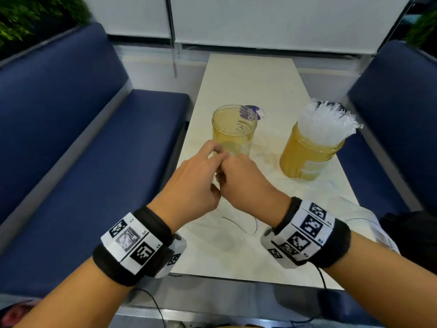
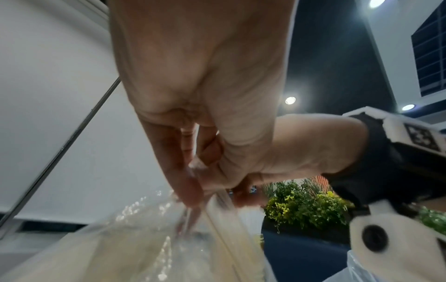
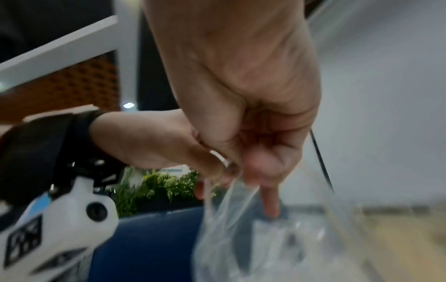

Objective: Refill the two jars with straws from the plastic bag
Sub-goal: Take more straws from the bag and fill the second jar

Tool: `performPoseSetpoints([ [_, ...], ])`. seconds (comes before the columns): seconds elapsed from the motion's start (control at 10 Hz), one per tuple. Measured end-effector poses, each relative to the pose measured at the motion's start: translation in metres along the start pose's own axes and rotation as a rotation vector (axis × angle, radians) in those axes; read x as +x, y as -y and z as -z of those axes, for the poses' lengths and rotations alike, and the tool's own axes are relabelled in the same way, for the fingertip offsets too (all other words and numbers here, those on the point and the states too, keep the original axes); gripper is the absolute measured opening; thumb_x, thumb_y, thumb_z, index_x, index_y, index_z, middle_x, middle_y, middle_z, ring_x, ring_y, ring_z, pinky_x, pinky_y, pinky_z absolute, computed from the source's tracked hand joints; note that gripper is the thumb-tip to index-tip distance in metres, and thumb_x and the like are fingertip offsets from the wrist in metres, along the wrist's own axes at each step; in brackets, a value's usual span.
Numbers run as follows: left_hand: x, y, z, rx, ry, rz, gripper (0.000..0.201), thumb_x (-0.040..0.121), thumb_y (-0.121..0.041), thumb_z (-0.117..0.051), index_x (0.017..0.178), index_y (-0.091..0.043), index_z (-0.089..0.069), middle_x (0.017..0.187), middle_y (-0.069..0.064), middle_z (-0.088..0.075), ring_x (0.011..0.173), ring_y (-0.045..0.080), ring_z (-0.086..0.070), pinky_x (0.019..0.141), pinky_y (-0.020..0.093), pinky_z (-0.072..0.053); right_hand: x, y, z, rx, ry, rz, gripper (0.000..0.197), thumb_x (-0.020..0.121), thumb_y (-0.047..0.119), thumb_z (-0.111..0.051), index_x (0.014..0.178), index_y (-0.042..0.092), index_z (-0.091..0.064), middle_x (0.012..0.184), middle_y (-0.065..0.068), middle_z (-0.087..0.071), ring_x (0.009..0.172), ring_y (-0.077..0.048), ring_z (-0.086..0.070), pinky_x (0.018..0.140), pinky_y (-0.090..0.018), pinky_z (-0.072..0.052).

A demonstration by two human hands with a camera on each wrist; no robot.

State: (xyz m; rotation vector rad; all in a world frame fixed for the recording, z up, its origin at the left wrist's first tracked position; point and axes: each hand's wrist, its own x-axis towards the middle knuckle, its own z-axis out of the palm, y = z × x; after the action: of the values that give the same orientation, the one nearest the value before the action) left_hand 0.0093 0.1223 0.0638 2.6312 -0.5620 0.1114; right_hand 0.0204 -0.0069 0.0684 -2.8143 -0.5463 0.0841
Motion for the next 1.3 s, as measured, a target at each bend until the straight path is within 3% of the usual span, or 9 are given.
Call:
performPoseSetpoints([
  [0.1,0.001,-0.003,-0.004,0.088,0.022,-0.021,0.061,0.075,-0.001,-0.068,0.132,-0.02,-0.058,0.137,-0.014,-0.042,0.066,0.017,-0.053,0.061,0.038,-0.055,0.007,-0.008,-0.012,0.145,0.103,-0.019,0.024,0.099,0.013,-0.053,0.114,-0.003,-0.064,0.106,-0.02,-0.067,0.099,-0.035,-0.064,0.072,-0.031,-0.039],
  [0.3,-0.003,-0.009,-0.015,0.063,0.045,-0.095,0.066,0.077,-0.002,-0.062,0.139,-0.023,-0.053,0.139,-0.015,-0.042,0.064,0.014,-0.044,0.057,0.026,-0.038,0.018,-0.023,-0.038,-0.078,0.34,-0.161,0.038,0.097,0.024,-0.055,0.13,0.005,-0.055,0.125,-0.014,-0.063,0.113,-0.033,-0.062,0.088,-0.038,-0.048],
  [0.5,-0.005,-0.007,-0.026,0.068,0.089,-0.114,0.065,0.079,-0.003,-0.062,0.14,-0.022,-0.05,0.142,-0.016,-0.036,0.065,0.014,-0.046,0.055,0.028,-0.041,0.019,-0.025,-0.047,-0.093,0.389,-0.136,0.04,0.099,0.016,-0.057,0.135,0.0,-0.054,0.137,-0.021,-0.055,0.126,-0.037,-0.054,0.1,-0.043,-0.043],
  [0.6,-0.004,-0.005,-0.028,0.087,0.078,-0.098,0.064,0.079,-0.004,-0.064,0.139,-0.022,-0.05,0.142,-0.015,-0.035,0.065,0.015,-0.046,0.055,0.028,-0.042,0.017,-0.022,-0.038,-0.234,0.369,-0.13,0.036,0.101,0.014,-0.048,0.135,0.002,-0.049,0.135,-0.016,-0.055,0.122,-0.029,-0.057,0.096,-0.034,-0.044],
  [0.8,0.001,-0.004,-0.029,0.118,0.083,-0.06,0.073,0.077,-0.019,-0.076,0.142,-0.025,-0.044,0.144,-0.015,-0.031,0.072,0.018,-0.052,0.059,0.029,-0.047,0.007,-0.027,-0.01,-0.043,0.442,-0.24,0.042,0.097,0.013,-0.053,0.138,0.01,-0.045,0.084,-0.007,-0.063,0.056,-0.021,-0.06,0.065,-0.031,-0.058],
  [1.0,0.005,-0.001,-0.037,0.134,0.005,-0.065,0.101,0.056,-0.069,-0.083,0.14,-0.027,-0.047,0.14,-0.014,-0.039,0.11,0.012,-0.052,0.077,0.03,-0.053,-0.01,-0.031,0.05,0.062,0.515,-0.269,0.051,0.093,0.016,-0.062,0.141,0.025,-0.048,0.073,-0.004,-0.064,0.044,-0.012,-0.06,0.051,-0.023,-0.056],
  [1.1,0.011,-0.004,-0.041,0.198,-0.088,-0.062,0.093,0.057,-0.08,-0.073,0.131,-0.027,-0.057,0.13,-0.012,-0.051,0.107,0.014,-0.048,0.08,0.029,-0.044,-0.018,-0.025,0.077,0.01,0.477,-0.219,0.041,0.088,0.019,-0.065,0.128,0.024,-0.059,0.08,-0.008,-0.074,0.054,-0.019,-0.07,0.047,-0.022,-0.053],
  [1.2,0.018,-0.006,-0.048,0.128,-0.243,-0.1,0.065,0.068,-0.071,-0.068,0.107,-0.02,-0.069,0.108,-0.008,-0.062,0.091,0.015,-0.051,0.068,0.029,-0.043,-0.025,-0.019,0.094,-0.024,0.424,-0.149,0.033,0.082,0.029,-0.071,0.115,0.025,-0.067,0.082,-0.004,-0.076,0.067,-0.017,-0.075,0.053,-0.023,-0.054],
  [1.3,0.024,-0.006,-0.051,0.051,-0.353,-0.044,0.04,0.068,-0.05,-0.07,0.091,-0.018,-0.068,0.09,-0.009,-0.062,0.08,0.013,-0.051,0.06,0.02,-0.028,-0.024,-0.019,0.106,0.21,0.314,-0.137,0.038,0.073,0.045,-0.082,0.105,0.033,-0.065,0.072,0.002,-0.074,0.053,-0.009,-0.07,0.053,-0.023,-0.056],
])
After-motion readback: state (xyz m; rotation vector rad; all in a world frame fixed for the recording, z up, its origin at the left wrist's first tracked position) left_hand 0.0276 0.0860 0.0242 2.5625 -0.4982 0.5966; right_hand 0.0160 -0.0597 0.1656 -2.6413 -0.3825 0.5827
